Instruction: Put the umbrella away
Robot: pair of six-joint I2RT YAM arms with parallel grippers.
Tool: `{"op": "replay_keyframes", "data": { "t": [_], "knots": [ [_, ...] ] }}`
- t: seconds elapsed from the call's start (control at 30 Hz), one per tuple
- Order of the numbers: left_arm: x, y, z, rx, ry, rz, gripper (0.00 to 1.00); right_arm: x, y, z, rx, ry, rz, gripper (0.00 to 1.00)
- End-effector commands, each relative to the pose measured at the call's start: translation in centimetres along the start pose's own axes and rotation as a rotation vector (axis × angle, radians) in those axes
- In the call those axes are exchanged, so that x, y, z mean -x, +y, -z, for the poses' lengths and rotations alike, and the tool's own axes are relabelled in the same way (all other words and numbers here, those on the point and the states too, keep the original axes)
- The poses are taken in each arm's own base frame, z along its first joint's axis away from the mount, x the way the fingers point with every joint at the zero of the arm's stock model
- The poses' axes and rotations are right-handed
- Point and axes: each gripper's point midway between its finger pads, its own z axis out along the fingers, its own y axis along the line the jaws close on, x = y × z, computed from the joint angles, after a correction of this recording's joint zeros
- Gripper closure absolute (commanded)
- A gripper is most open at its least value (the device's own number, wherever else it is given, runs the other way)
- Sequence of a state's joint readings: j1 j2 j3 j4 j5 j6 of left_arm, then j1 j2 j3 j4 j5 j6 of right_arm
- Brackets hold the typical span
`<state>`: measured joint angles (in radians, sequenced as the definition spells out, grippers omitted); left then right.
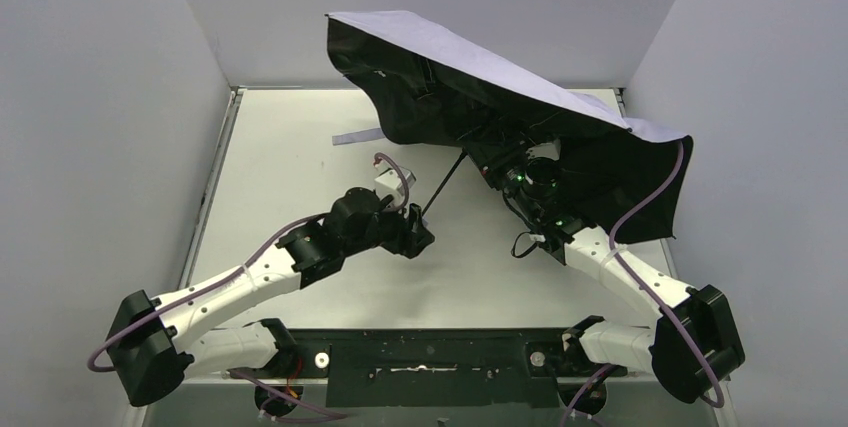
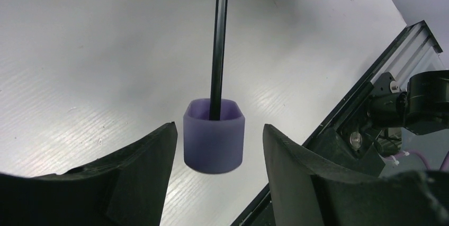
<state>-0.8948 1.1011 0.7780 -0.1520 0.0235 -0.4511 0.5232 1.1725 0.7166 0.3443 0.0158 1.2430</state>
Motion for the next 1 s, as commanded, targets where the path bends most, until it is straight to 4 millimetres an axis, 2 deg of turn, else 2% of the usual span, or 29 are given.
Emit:
{"op": "replay_keyframes", "data": {
  "t": [0.0, 0.07, 0.17, 0.23, 0.37, 0.57, 0.63, 0.77, 0.97],
  "knots": [
    [4.8, -1.4, 0.0, -0.041, -0.139, -0.027, 0.45, 2.0, 5.4, 1.0, 0.177, -0.039, -0.034, 1.00],
    [4.9, -1.2, -0.1, -0.041, -0.136, -0.030, 0.49, 2.0, 5.5, 1.1, 0.181, -0.037, -0.035, 1.00],
    [5.0, -1.0, -0.1, -0.039, -0.139, -0.032, 0.50, 2.0, 5.5, 1.2, 0.182, -0.033, -0.036, 1.00],
    [5.0, -0.7, -0.1, -0.035, -0.138, -0.034, 0.47, 2.0, 5.6, 1.2, 0.184, -0.031, -0.040, 1.00],
    [5.1, 0.1, 0.1, -0.019, -0.130, -0.034, 0.31, 2.1, 5.9, 1.3, 0.192, -0.028, -0.047, 1.00],
    [5.4, 0.5, 0.8, -0.061, -0.130, -0.030, 0.29, 2.1, 6.4, 1.5, 0.198, -0.017, -0.056, 1.00],
    [5.5, -0.1, 1.0, -0.110, -0.127, -0.044, 0.32, 2.0, 6.5, 1.5, 0.202, -0.013, -0.057, 1.00],
    [5.4, -1.6, 0.9, -0.197, -0.105, -0.067, 0.45, 2.0, 6.6, 1.4, 0.204, -0.010, -0.064, 1.00],
    [5.0, -2.3, 0.8, -0.246, -0.087, -0.076, 0.66, 2.0, 6.5, 1.4, 0.201, -0.010, -0.061, 1.00]
  ]
}}
